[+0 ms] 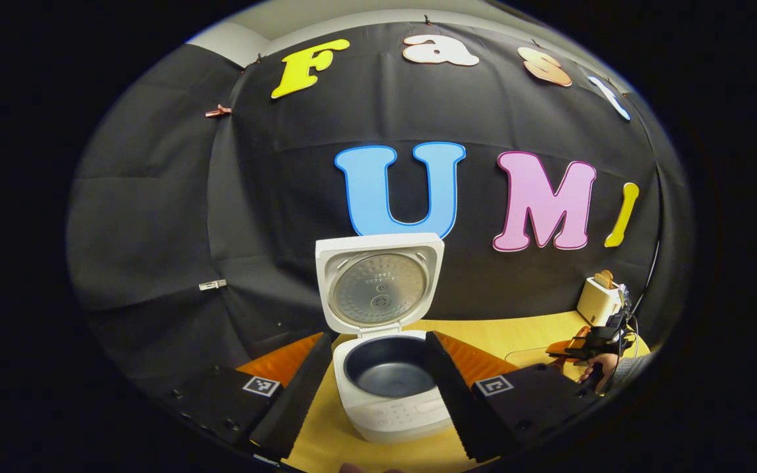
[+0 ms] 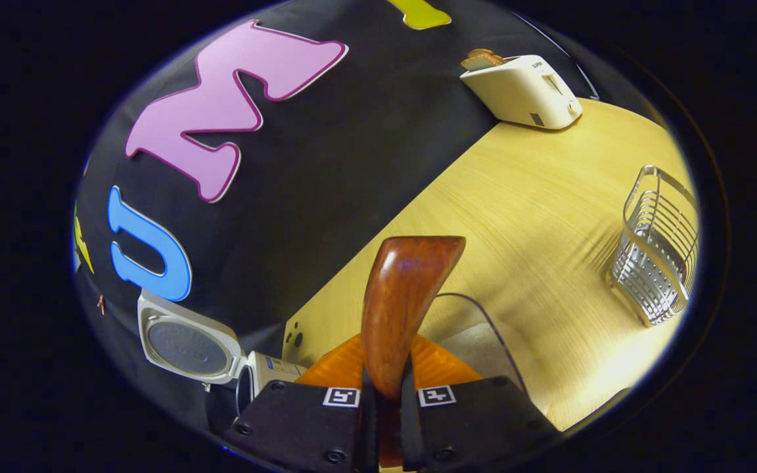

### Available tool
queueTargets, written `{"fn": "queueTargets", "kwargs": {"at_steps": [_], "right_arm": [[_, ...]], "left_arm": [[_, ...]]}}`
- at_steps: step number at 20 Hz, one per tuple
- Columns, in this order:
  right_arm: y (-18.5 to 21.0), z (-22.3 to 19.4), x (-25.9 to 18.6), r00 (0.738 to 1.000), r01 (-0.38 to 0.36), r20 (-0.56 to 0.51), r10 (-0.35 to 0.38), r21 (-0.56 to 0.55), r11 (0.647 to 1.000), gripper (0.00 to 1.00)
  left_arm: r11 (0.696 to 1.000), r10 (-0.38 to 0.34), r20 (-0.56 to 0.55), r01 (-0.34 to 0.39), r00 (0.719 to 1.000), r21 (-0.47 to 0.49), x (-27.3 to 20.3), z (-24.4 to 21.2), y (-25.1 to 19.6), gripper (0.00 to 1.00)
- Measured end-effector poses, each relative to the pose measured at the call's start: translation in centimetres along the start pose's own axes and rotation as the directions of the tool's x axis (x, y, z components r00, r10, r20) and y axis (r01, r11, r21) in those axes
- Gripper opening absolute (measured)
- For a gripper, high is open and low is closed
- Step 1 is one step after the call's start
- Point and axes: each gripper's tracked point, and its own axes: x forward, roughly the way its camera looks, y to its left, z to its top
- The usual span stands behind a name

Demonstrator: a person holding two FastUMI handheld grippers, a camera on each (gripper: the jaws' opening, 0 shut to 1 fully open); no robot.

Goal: Close the left gripper, press the button to open the rice cooker; take a wooden spoon from the chopstick holder with the right hand, scoop a spoonful of rice and pour it into the rice cooker, then put the wooden spoon back into the chopstick holder.

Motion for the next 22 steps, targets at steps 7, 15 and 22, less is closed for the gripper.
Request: {"fn": "queueTargets", "kwargs": {"at_steps": [7,15,22], "right_arm": [[4.9,4.4,-2.5,0.997,-0.042,0.06,0.043,-0.019,0.999,0.18],[17.7,5.0,-2.4,0.985,-0.166,0.042,0.167,-0.021,0.986,0.17],[28.2,-2.8,0.6,0.963,-0.266,-0.044,0.265,-0.033,0.963,0.18]], "left_arm": [[1.0,-0.014,0.029,0.015,0.999,-0.012,0.9,0.5,0.3,0.92],[0.999,0.013,0.045,-0.011,0.999,-0.035,1.5,-0.1,3.3,0.92],[0.998,0.035,0.037,-0.032,0.999,-0.058,2.0,-1.0,6.3,0.92]]}}
